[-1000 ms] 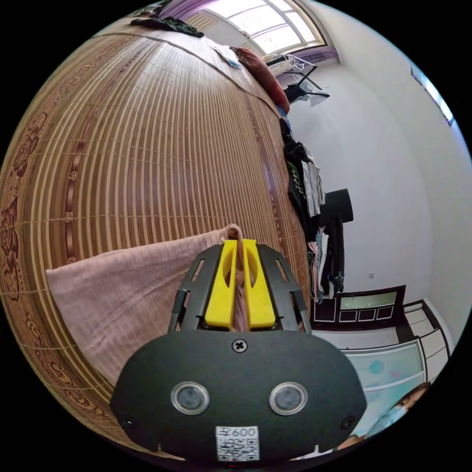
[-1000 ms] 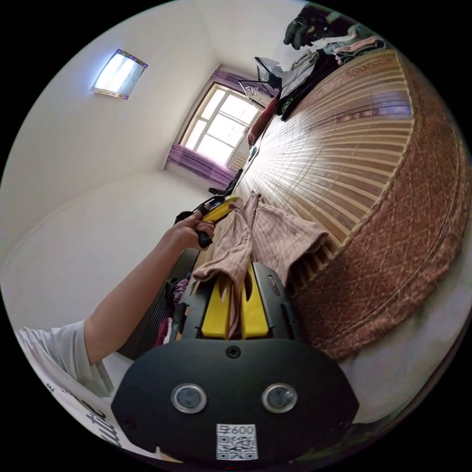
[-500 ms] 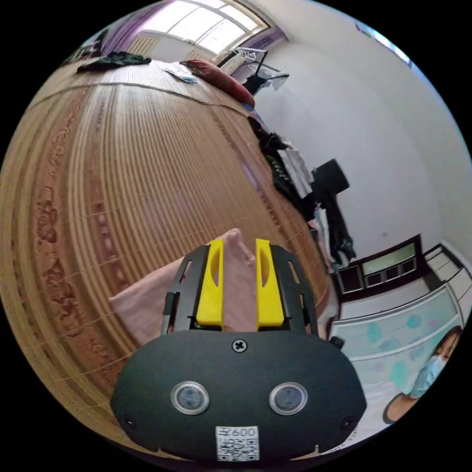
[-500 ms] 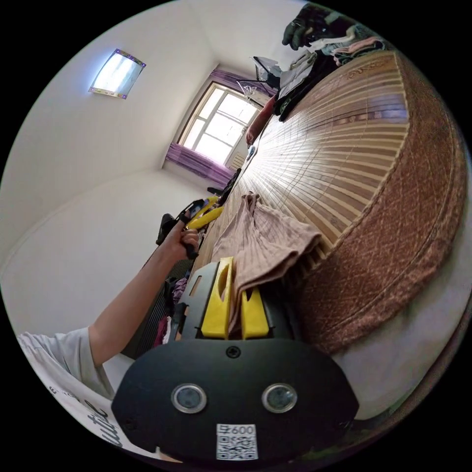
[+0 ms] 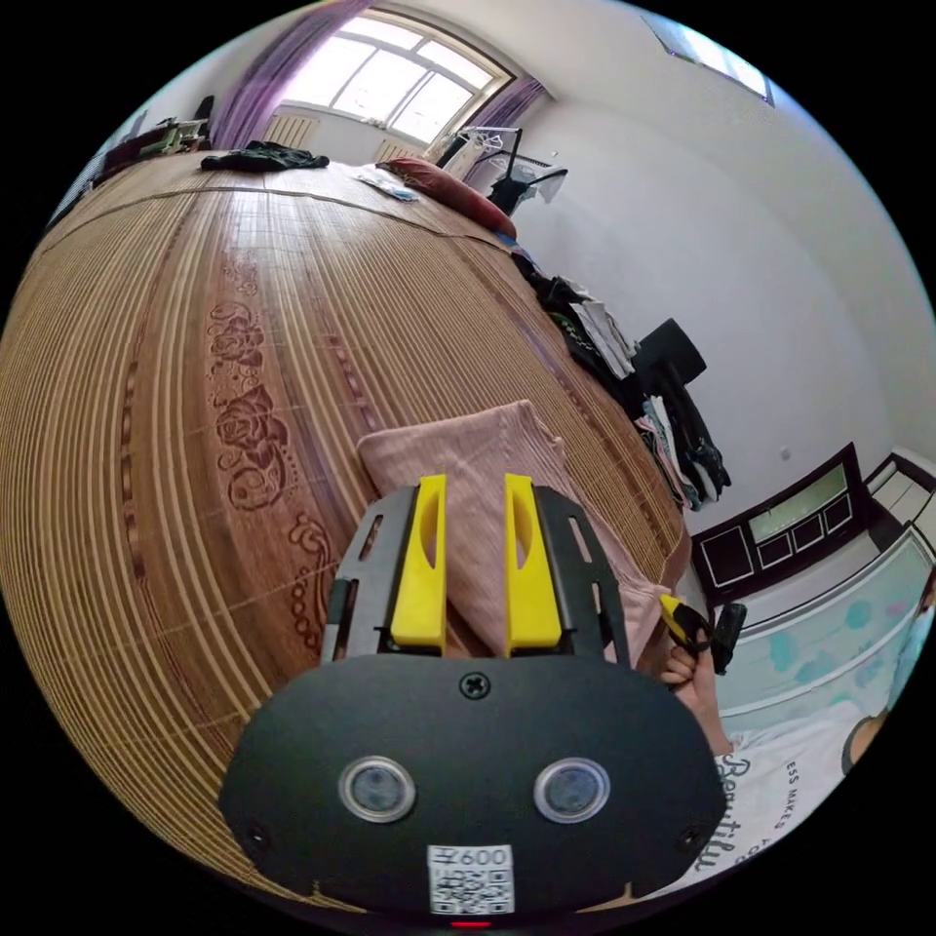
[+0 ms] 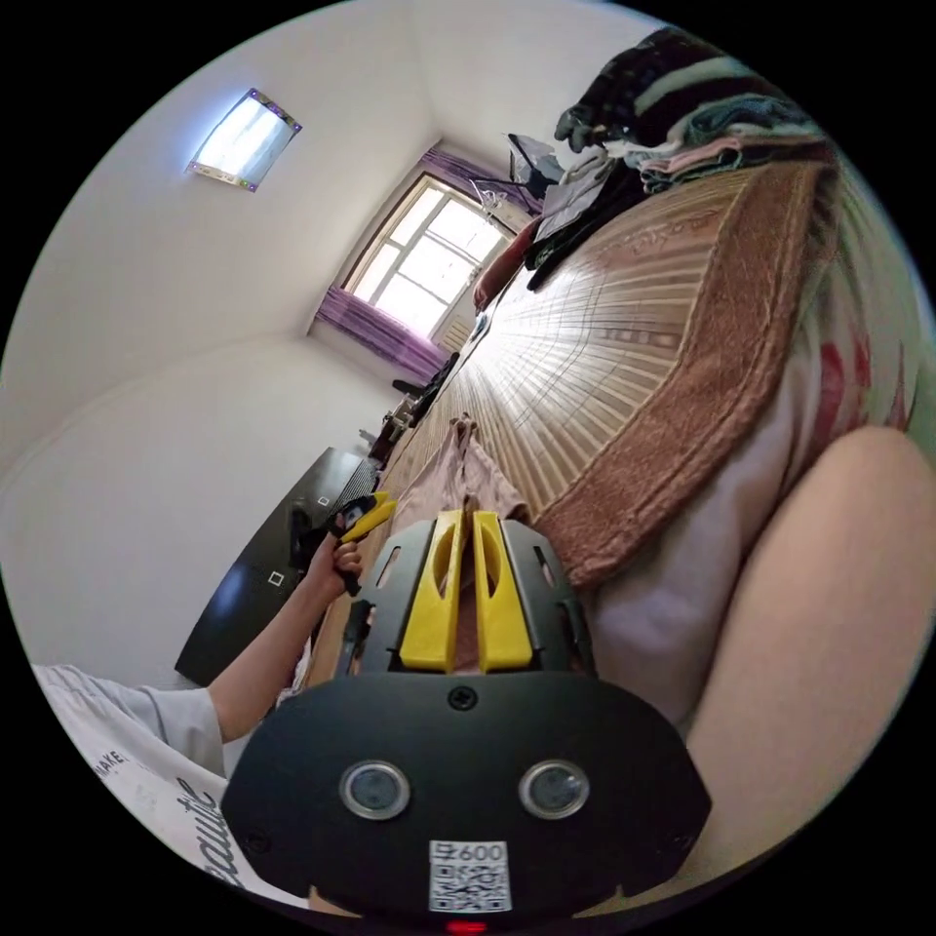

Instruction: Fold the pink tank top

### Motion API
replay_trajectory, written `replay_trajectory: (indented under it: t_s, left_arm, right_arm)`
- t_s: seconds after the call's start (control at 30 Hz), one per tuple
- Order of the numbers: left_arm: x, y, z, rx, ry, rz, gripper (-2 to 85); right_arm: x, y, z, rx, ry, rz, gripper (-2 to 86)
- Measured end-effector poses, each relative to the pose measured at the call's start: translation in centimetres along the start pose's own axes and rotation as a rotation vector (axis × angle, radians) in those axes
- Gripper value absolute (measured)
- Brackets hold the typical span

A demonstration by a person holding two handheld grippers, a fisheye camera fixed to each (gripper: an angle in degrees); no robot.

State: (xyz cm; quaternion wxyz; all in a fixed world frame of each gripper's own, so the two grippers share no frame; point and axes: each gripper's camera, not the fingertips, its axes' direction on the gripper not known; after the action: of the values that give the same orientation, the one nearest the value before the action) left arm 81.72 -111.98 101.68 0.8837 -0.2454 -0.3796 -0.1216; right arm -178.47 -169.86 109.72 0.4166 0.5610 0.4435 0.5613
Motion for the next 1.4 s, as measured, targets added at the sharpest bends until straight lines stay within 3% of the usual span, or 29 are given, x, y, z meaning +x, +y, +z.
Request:
replay_trajectory:
  t_s: [0.13,0.27,0.43,0.57,0.7,0.8,0.87,0.93,1.07,1.4]
  left_arm:
    - [0.9,1.3,-4.1,0.029,0.09,-0.027,8.5]
    - [1.2,1.7,-9.2,0.082,0.137,-0.072,8.4]
    - [1.0,1.4,-14.4,0.084,0.209,-0.14,7.2]
    - [0.4,1.8,-19.1,0.113,0.345,-0.184,7.1]
    - [0.1,3.6,-24.9,0.29,0.368,-0.226,7.0]
    - [0.2,5.6,-29.4,0.476,0.437,-0.203,6.9]
    - [0.0,7.8,-32.9,0.678,0.513,-0.159,6.5]
    - [0.2,8.8,-35.1,0.753,0.476,-0.181,5.7]
    - [1.2,8.3,-37.7,0.726,0.464,-0.179,3.3]
    - [3.3,8.2,-40.3,0.708,0.468,-0.177,1.3]
  right_arm:
    - [0.7,2.5,3.8,-0.053,0.024,-0.048,-0.8]
    - [0.9,6.4,5.4,0.032,0.164,-0.141,-0.8]
    - [4.2,10.5,9.5,-0.045,0.219,-0.089,-0.3]
    - [2.9,12.3,11.9,-0.046,0.434,-0.212,2.7]
    - [0.2,12.1,16.2,0.02,0.395,-0.457,5.0]
    - [-0.8,9.7,24.9,-0.12,0.205,-0.582,6.3]
    - [-0.2,8.6,34.7,-0.301,0.242,-0.667,6.9]
    - [0.6,9.7,40.9,-0.389,0.334,-0.758,6.5]
    - [4.6,13.4,49.7,-0.537,0.444,-0.838,5.5]
    - [10.5,16.3,52.4,-0.598,0.443,-0.958,-0.7]
